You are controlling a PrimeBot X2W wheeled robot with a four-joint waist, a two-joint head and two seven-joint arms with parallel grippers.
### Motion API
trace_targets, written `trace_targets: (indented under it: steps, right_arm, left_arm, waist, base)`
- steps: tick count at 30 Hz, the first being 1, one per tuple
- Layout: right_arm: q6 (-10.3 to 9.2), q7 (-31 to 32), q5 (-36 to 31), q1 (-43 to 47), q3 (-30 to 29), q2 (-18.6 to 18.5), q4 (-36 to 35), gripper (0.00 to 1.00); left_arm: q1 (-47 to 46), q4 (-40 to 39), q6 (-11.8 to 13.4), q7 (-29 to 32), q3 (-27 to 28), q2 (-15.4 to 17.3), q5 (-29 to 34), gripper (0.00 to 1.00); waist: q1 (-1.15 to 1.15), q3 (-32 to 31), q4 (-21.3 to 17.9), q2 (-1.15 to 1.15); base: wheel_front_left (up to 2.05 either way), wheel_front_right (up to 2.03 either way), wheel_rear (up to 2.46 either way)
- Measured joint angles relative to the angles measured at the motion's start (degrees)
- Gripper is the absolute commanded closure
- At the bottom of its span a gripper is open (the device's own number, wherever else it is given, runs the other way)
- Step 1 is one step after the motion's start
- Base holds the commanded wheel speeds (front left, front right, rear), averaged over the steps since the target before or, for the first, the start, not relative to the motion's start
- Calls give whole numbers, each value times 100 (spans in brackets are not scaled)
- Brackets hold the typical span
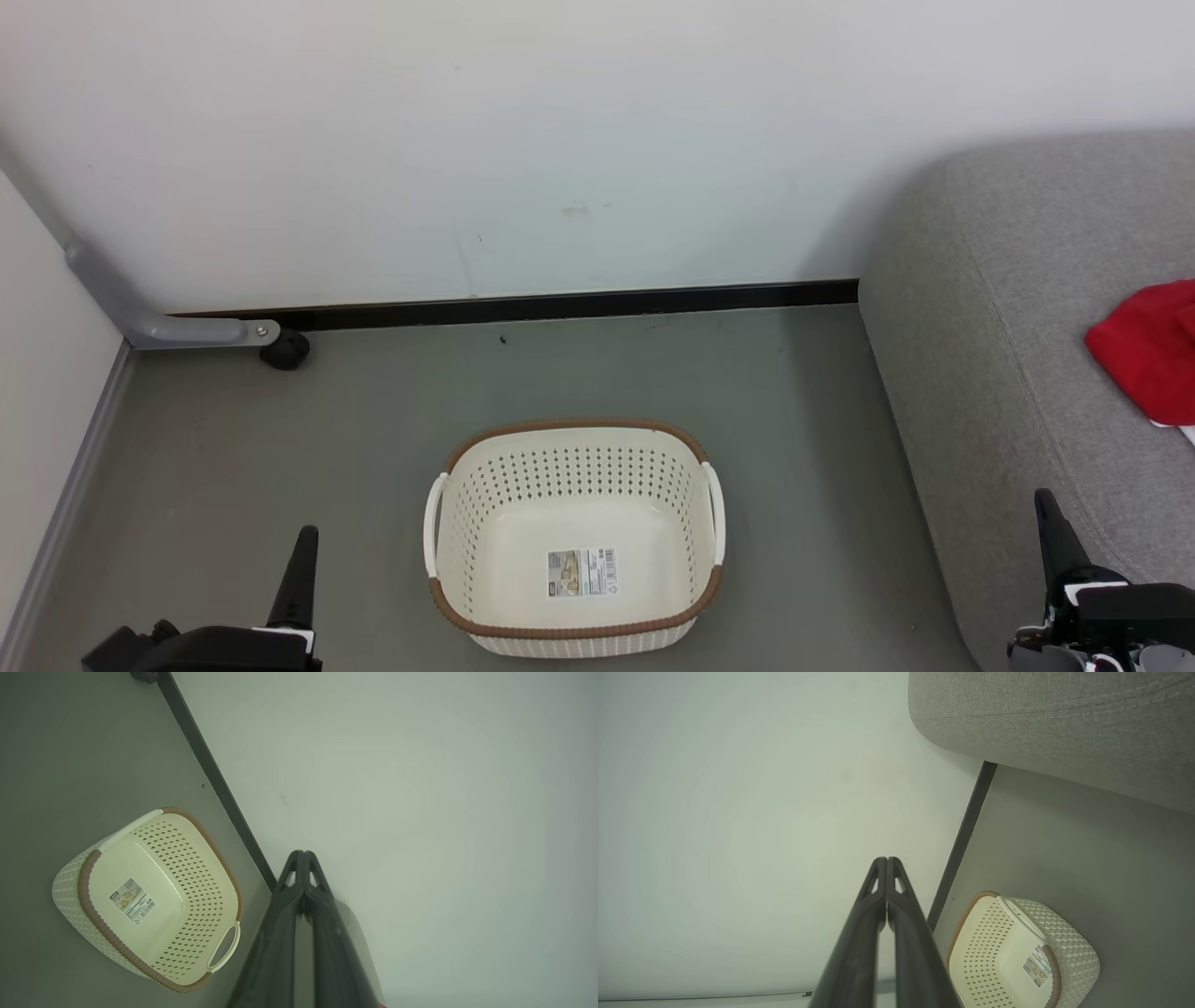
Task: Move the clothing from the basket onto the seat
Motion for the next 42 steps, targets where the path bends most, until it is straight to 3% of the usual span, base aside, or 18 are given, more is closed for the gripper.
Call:
trace_targets:
  steps: [18, 42]
  right_arm:
    - [53, 319, 1129, -32, -343, 104, -167, 100]
    - [54, 347, 1152, -34, -359, 112, -180, 100]
  left_arm:
    - [-94, -101, -190, 308, 339, -81, -1065, 100]
    - [-121, -121, -224, 333, 347, -94, -1096, 100]
  waist:
    - [0, 20, -142, 0]
    - [0, 21, -144, 0]
  base:
    - [0, 0, 0]
    - [0, 0, 0]
